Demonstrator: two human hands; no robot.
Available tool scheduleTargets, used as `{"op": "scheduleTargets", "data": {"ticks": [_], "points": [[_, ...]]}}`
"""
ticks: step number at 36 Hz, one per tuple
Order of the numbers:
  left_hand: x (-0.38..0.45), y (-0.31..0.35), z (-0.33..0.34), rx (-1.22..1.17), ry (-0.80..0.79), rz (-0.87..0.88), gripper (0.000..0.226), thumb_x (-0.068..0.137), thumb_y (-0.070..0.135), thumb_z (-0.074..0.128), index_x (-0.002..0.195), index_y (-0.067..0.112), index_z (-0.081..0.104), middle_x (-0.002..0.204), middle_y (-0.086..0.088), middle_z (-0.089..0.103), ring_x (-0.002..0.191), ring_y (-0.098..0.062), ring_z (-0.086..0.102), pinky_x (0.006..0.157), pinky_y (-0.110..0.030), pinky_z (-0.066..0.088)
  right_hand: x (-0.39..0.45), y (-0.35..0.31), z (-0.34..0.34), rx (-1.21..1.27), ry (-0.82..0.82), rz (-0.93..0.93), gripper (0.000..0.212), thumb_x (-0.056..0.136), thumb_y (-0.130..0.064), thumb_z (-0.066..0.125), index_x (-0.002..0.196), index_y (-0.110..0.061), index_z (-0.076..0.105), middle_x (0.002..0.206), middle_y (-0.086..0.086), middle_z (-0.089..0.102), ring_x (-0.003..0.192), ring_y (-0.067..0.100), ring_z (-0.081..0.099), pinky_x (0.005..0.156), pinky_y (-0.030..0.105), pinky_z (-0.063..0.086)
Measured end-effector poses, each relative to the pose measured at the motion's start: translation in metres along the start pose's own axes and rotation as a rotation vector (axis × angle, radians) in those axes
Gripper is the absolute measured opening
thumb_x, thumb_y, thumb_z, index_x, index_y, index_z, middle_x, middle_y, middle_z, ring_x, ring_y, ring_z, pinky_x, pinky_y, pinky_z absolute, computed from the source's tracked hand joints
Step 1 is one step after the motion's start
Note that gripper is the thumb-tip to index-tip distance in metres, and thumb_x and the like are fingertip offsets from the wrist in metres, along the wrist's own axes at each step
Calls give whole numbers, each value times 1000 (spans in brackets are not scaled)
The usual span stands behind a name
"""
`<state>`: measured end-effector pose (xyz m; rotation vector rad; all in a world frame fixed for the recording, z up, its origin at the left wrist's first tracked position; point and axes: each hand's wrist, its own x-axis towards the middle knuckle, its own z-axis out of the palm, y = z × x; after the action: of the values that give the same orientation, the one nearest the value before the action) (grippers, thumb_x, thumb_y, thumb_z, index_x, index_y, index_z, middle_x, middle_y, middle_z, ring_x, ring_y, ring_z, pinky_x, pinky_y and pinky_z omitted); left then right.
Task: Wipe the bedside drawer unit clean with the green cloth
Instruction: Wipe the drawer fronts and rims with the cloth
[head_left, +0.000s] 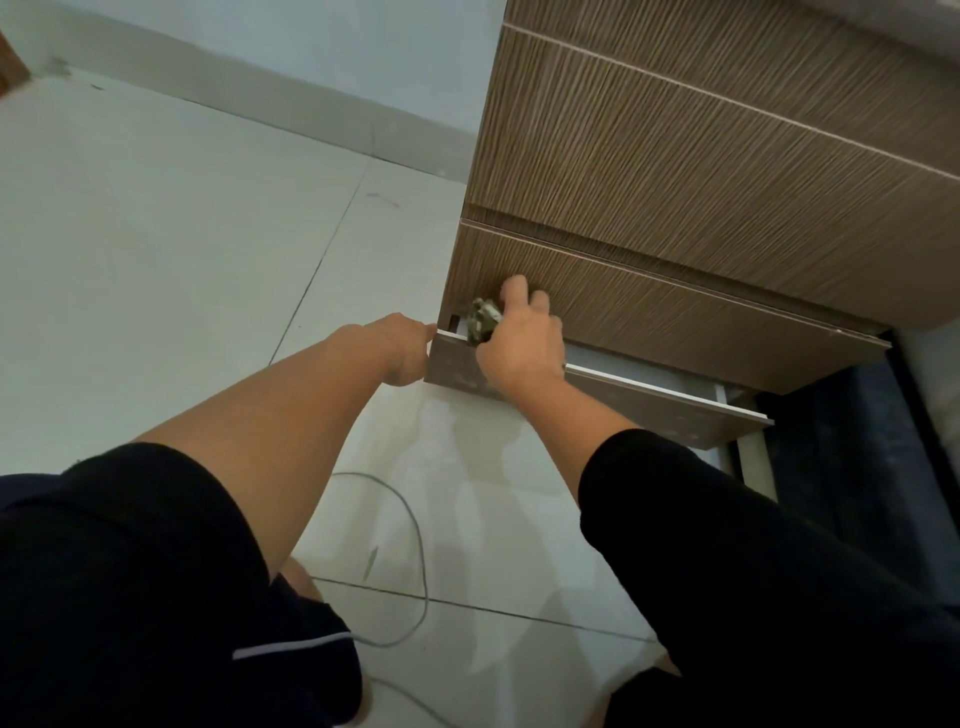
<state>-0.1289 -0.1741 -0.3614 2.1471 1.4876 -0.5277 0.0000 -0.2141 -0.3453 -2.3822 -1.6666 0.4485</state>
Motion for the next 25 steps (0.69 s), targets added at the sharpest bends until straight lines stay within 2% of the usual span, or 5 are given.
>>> {"op": "scheduleTargets", "data": {"ticks": [3,6,10,20,25], "points": [[1,-1,-1,8,-11,-13,59,97,19,33,151,20,11,150,-11,31,137,-28,30,110,-41,32,0,-4,12,-131,5,-144,49,85,-4,54,127,-23,37,123,14,40,108,37,43,88,44,46],[4,1,-1,16,1,-2,54,94,16,36,147,18,26,141,-11,43,127,-28,41,103,-41,39,6,-2,29,-254,-29,-267,48,90,-7,48,134,-27,42,126,13,40,110,34,40,91,43,42],[5,7,-2,13,27,11,47,95,14,38,141,13,36,136,-13,47,123,-28,45,97,-36,41,10,4,41,-322,-74,-292,50,95,-8,38,141,-24,38,132,12,44,116,34,37,97,42,40],[11,16,-1,40,93,63,38,90,21,45,126,11,52,125,-11,57,114,-28,52,92,-36,47,6,18,37,-352,-125,-329,52,96,-8,38,146,-20,28,136,15,43,123,34,37,92,42,44],[11,26,3,69,105,89,36,86,19,47,121,12,53,117,-10,58,103,-28,57,77,-33,47,1,34,37,-341,-103,-328,54,96,-6,37,147,-18,26,140,15,39,125,34,35,95,40,42]]}}
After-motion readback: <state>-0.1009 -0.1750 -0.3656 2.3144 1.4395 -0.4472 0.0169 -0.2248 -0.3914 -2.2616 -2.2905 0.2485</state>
